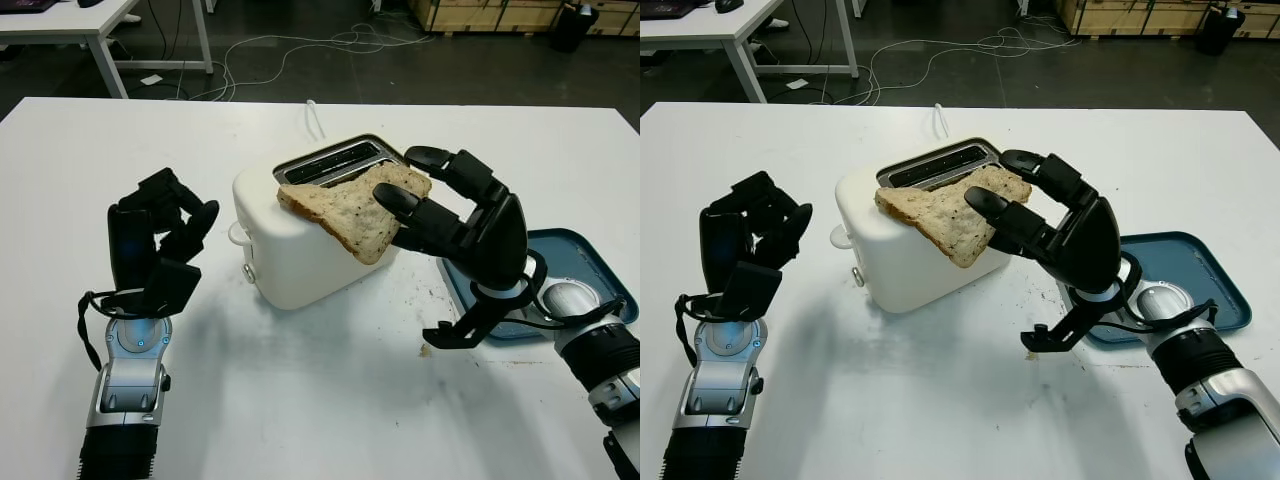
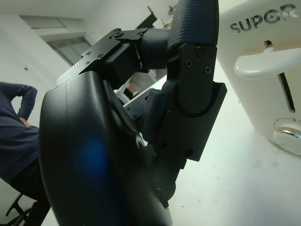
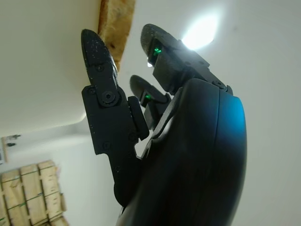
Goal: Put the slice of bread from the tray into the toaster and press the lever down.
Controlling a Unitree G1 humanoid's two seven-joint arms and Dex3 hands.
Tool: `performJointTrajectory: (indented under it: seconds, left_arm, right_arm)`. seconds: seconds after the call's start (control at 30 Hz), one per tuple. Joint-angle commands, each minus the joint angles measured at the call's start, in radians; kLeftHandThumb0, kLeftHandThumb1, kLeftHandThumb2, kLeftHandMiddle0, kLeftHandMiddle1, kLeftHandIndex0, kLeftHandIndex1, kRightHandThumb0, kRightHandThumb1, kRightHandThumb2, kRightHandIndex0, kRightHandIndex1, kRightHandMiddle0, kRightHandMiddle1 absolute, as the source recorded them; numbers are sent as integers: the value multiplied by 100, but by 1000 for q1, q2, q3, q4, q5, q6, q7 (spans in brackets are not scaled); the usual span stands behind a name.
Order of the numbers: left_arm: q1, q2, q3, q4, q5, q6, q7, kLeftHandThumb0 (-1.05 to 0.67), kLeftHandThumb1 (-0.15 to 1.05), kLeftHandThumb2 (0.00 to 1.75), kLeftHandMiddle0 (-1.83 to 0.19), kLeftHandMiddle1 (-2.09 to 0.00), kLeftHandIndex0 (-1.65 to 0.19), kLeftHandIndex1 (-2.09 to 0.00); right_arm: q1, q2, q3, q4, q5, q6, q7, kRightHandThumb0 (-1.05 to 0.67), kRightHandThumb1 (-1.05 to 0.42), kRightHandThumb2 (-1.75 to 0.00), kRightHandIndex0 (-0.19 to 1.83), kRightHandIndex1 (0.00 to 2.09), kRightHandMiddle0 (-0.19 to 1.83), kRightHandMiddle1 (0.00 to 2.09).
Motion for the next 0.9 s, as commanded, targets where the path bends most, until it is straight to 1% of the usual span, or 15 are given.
performJointTrajectory:
  seconds: [0.0, 0.07, 0.13, 0.17, 0.23, 0.3, 0.33, 0.37, 0.4, 0.47, 0.57, 0.6, 0.67, 0.77, 0.87]
  left_arm:
    - [1, -5, -3, 0, -8, -7, 1, -78, 92, 35, -131, -165, -105, -169]
    - [1, -1, -2, 4, -5, -13, 2, -78, 92, 35, -131, -165, -105, -168]
    - [2, -1, -2, 2, -2, -12, 4, -79, 92, 35, -132, -165, -106, -168]
    - [1, -3, -2, 1, -3, -10, 5, -79, 92, 35, -132, -165, -106, -167]
    - [2, -4, -3, 0, -3, -7, 4, -79, 92, 35, -131, -164, -106, -166]
    - [2, -3, -4, -1, 0, -4, 5, -79, 92, 35, -131, -165, -106, -166]
    - [3, -3, -4, -3, 4, -3, 5, -79, 92, 35, -131, -165, -106, -167]
    - [3, -3, -5, -2, 5, -5, 7, -79, 92, 36, -131, -165, -106, -167]
    - [3, -3, -4, -3, 7, -3, 9, -78, 92, 36, -131, -165, -105, -167]
    - [3, -3, -4, -3, 7, -2, 9, -79, 92, 36, -131, -165, -106, -167]
    - [2, 0, -3, 3, 2, -10, 6, -78, 92, 35, -131, -165, -106, -168]
    - [3, -1, -3, 0, 6, -4, 9, -78, 92, 35, -131, -165, -105, -168]
    - [3, -3, -3, -1, -3, -6, 3, -78, 92, 35, -131, -165, -105, -168]
    - [4, -2, -4, 0, -4, -8, 1, -78, 92, 35, -130, -165, -104, -168]
    - [2, -2, -5, 5, 1, -13, 7, -78, 92, 35, -130, -165, -104, -167]
  right_arm:
    - [-36, 14, 20, 18, -8, 27, -31, -39, -92, -9, 53, 114, 91, 6]
    - [-52, 18, 33, 29, -11, 34, -41, -40, -92, -9, 53, 138, 99, 9]
    - [-62, 18, 42, 33, -9, 44, -45, -41, -92, -10, 54, 155, 107, 15]
    - [-65, 18, 45, 32, -6, 49, -42, -43, -92, -11, 57, 164, 103, 37]
    - [-70, 20, 47, 29, -12, 77, -42, -48, -92, -13, 65, 168, 81, 96]
    - [-75, 19, 52, 26, -22, 108, -43, -55, -92, -15, 77, 160, 75, 118]
    - [-77, 16, 55, 23, -25, 119, -38, -57, -92, -18, 81, 161, 73, 130]
    - [-78, 14, 56, 20, -22, 122, -32, -60, -92, -22, 85, 169, 66, 153]
    - [-78, 11, 57, 16, -17, 121, -28, -61, -92, -27, 89, 172, 63, 163]
    - [-75, 9, 54, 7, 0, 110, -19, -61, -92, -47, 97, 174, 65, 172]
    - [-57, 0, 34, -24, 68, 62, 70, -60, -92, -62, 102, 174, 69, 174]
    - [-48, -2, 17, -39, 139, 7, 142, -60, -92, -64, 101, 174, 68, 174]
    - [-36, -12, -16, -74, 283, -94, 300, -54, -92, -62, 99, 175, 67, 175]
    - [-34, -33, -63, -113, 554, -217, 612, -50, -92, -61, 99, 175, 67, 174]
    - [-30, -62, -94, -206, 835, -166, 989, -49, -92, -65, 100, 175, 66, 174]
